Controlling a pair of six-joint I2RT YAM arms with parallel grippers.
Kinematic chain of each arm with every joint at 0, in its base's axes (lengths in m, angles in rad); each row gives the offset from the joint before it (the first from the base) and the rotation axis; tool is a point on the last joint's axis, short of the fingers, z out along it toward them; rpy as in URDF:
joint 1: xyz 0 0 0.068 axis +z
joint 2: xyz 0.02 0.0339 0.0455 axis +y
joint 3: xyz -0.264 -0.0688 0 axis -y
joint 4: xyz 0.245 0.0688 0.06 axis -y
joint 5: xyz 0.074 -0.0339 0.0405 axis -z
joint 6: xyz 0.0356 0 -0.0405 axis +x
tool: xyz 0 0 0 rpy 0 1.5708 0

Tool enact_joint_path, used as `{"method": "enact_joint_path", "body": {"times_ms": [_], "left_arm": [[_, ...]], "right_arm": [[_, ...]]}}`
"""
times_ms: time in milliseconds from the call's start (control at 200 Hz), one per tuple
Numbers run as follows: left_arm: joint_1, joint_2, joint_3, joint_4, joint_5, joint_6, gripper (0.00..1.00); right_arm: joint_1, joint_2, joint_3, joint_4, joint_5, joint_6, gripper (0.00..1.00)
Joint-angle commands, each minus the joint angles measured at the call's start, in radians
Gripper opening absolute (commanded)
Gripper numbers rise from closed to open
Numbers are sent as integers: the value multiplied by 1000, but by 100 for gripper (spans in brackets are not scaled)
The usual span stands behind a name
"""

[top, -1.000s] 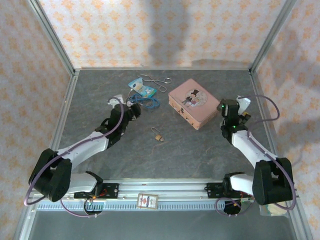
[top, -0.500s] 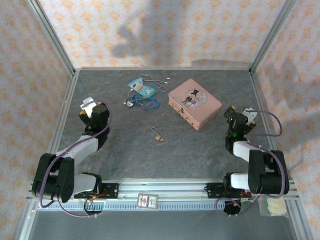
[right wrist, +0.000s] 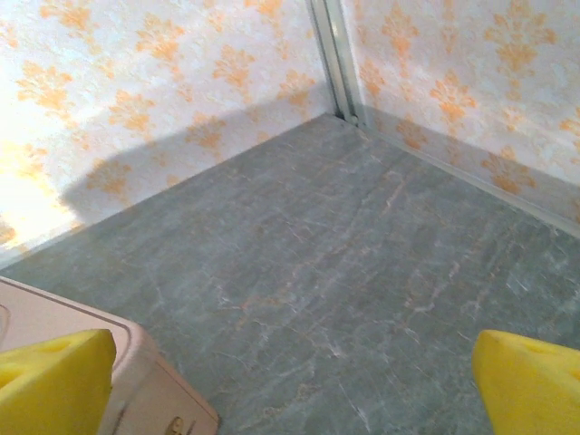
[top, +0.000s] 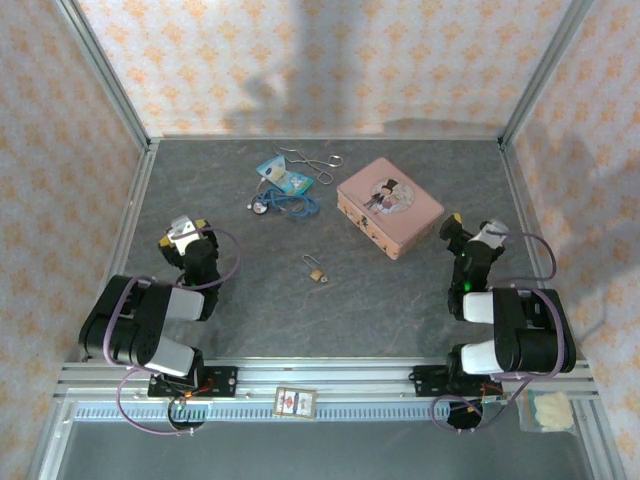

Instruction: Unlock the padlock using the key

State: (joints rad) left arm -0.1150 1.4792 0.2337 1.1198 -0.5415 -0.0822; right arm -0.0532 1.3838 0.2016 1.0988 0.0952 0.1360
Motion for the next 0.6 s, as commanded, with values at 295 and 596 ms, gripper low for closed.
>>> {"method": "enact_joint_path", "body": {"times_ms": [295, 596], "left_arm": [[104, 46, -40, 225, 350, 20, 82], [104, 57, -42, 249, 348, 27, 85]], "right_arm": [[89, 137, 23, 150, -24, -149, 100], [93, 130, 24, 142, -24, -152, 100]]}}
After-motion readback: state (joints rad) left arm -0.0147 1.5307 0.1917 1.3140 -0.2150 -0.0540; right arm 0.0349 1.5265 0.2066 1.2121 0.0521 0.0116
